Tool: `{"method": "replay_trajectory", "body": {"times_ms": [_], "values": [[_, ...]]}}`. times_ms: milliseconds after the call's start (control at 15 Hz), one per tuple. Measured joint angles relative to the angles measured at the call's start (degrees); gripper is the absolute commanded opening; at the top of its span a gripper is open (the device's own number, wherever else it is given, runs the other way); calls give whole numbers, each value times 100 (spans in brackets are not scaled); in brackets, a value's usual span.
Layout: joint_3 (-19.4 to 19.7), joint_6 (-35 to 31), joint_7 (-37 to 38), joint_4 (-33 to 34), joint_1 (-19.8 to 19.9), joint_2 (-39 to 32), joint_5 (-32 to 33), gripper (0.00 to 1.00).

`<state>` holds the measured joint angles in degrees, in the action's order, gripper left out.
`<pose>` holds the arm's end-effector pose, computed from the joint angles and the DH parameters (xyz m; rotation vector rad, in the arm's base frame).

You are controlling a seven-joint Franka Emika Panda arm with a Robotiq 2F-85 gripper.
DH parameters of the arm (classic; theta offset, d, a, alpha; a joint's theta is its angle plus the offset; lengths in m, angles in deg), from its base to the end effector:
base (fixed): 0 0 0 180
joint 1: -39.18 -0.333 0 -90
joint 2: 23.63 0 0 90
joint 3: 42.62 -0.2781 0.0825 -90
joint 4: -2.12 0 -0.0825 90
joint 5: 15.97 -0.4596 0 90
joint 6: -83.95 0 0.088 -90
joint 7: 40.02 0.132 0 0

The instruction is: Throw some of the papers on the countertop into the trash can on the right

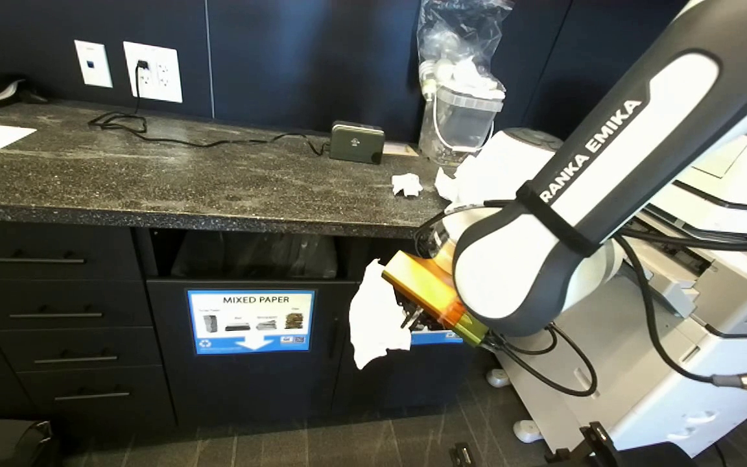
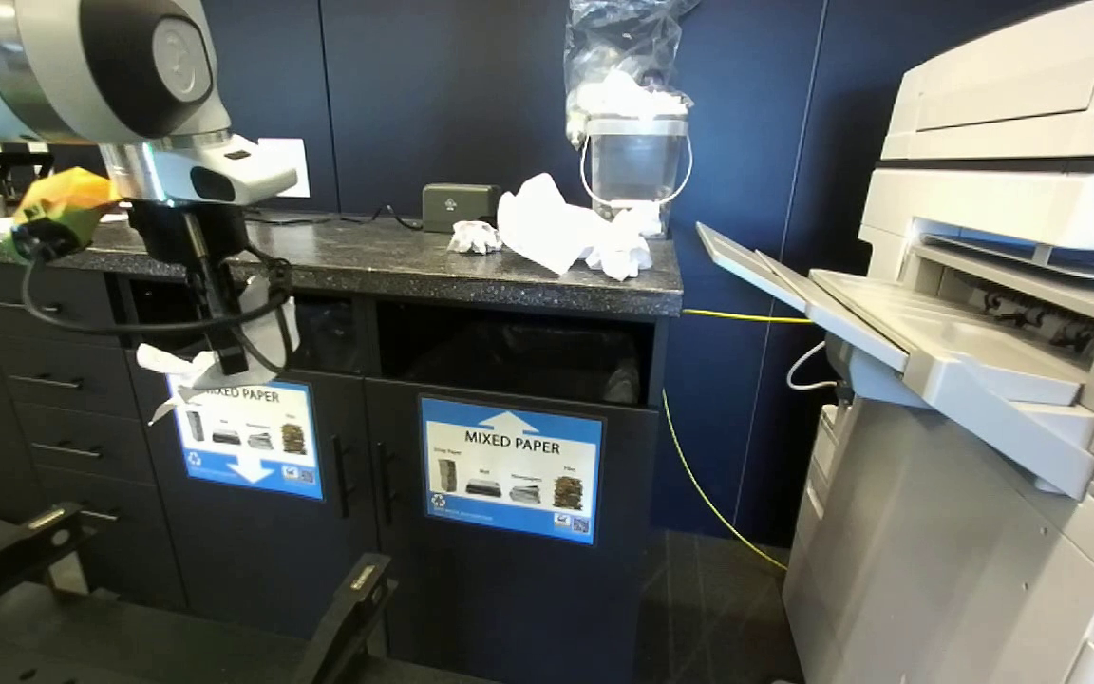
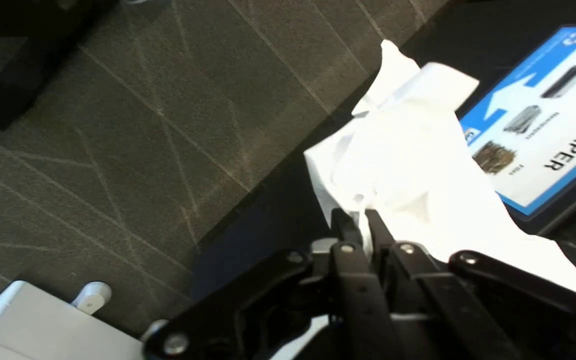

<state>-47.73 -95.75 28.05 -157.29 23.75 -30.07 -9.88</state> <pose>0.3913 0.1591 0.0677 -2.7709 1.0511 -0.2620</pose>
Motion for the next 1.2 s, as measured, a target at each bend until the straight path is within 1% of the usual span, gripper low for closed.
{"method": "replay_trajectory", "body": {"times_ms": [267,400,467,600,800,1067,1200], "values": [[466,-1466,-28,11,-5,-647,182,9],[611,-2040,-40,14,37,-1008,186,9],[532,-2295,-139,13,178,-1192,87,9],[244,-2732,-441,19,603,-1530,-109,9],[-28,-3379,-811,29,1293,-1979,-97,9],[-94,-4184,-1355,195,2122,-2602,157,9],[-63,-4304,-1810,398,2402,-2868,263,9]]}}
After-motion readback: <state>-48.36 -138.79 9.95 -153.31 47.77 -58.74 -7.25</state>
